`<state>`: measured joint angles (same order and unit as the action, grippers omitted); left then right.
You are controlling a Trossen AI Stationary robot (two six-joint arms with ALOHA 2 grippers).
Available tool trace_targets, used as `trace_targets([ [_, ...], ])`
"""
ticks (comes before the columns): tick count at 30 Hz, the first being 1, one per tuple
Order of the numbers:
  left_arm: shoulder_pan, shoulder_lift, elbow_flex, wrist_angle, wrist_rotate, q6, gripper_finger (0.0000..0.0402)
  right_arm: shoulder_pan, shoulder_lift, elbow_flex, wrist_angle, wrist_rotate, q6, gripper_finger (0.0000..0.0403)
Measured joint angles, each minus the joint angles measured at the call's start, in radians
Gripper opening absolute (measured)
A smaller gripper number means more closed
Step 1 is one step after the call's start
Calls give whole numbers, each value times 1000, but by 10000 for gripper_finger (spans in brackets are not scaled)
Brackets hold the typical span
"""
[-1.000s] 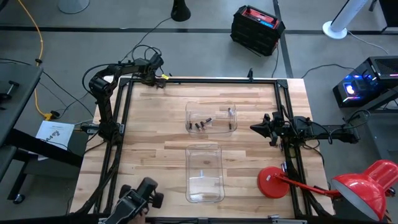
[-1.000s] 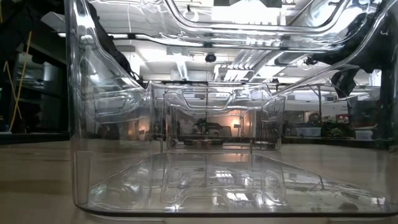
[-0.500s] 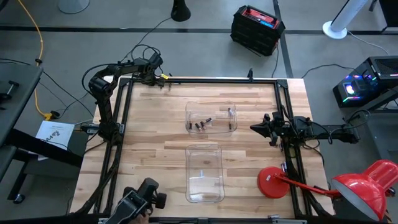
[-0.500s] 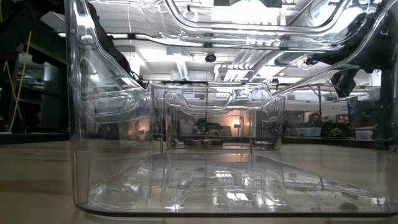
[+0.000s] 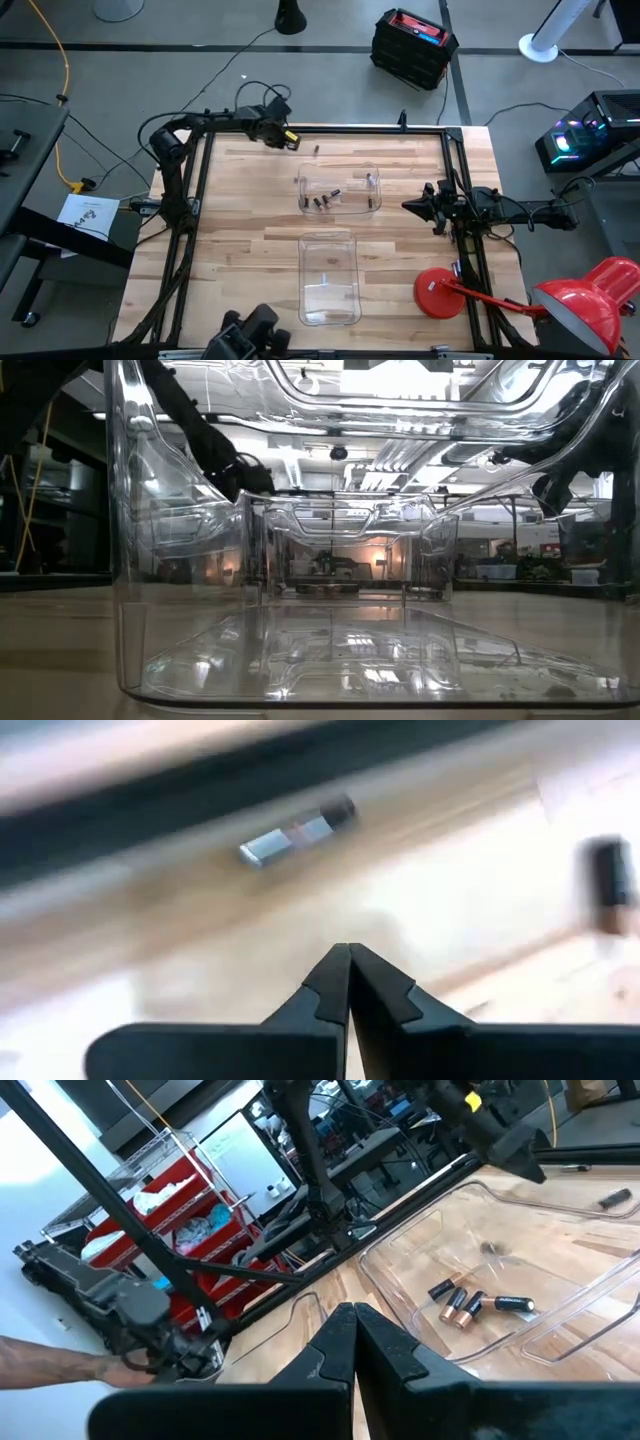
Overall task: Sort batteries
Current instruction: Put the black battery into the top transparent bin
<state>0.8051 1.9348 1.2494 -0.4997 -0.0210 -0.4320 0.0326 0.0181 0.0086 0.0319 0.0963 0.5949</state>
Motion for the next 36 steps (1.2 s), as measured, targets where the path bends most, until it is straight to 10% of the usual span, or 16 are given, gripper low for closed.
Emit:
trace_targets([
  [14, -107, -197, -15, -212, 51, 361, 0, 0, 2, 0, -2, -1, 0, 0],
  [24, -376, -405, -446, 116, 48, -44, 0, 0, 2, 0, -2, -2, 0, 0],
  [36, -481, -355, -435, 476, 38, -146, 0, 0, 2, 0, -2, -2, 0, 0],
])
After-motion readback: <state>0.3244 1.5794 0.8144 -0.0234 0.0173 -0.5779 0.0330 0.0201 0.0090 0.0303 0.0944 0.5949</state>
